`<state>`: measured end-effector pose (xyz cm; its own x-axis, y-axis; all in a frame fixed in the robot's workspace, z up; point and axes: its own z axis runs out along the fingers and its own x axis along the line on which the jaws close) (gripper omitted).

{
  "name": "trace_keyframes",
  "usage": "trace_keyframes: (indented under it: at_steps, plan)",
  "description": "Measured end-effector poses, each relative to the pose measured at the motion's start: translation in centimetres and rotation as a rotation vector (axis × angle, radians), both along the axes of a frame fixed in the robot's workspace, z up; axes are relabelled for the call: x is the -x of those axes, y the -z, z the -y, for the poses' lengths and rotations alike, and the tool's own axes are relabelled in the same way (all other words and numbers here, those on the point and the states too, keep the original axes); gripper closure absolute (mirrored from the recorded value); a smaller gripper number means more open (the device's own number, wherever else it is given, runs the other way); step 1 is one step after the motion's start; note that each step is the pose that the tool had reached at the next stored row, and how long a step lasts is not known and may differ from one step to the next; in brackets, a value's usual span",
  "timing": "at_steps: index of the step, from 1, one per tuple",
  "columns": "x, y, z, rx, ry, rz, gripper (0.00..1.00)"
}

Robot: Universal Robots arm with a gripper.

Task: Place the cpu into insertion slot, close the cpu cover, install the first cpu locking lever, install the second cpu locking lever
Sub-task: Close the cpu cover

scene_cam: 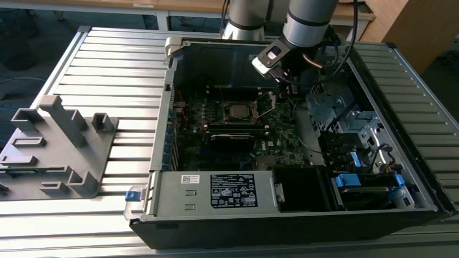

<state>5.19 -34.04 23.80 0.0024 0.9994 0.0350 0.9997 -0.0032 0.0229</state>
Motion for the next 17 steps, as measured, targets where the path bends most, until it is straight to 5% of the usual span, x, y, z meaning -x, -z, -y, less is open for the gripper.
trace_keyframes:
  at_steps: [17]
  plan:
    - [3.66,0.0,0.0,0.0,0.0,0.0193,0.89]
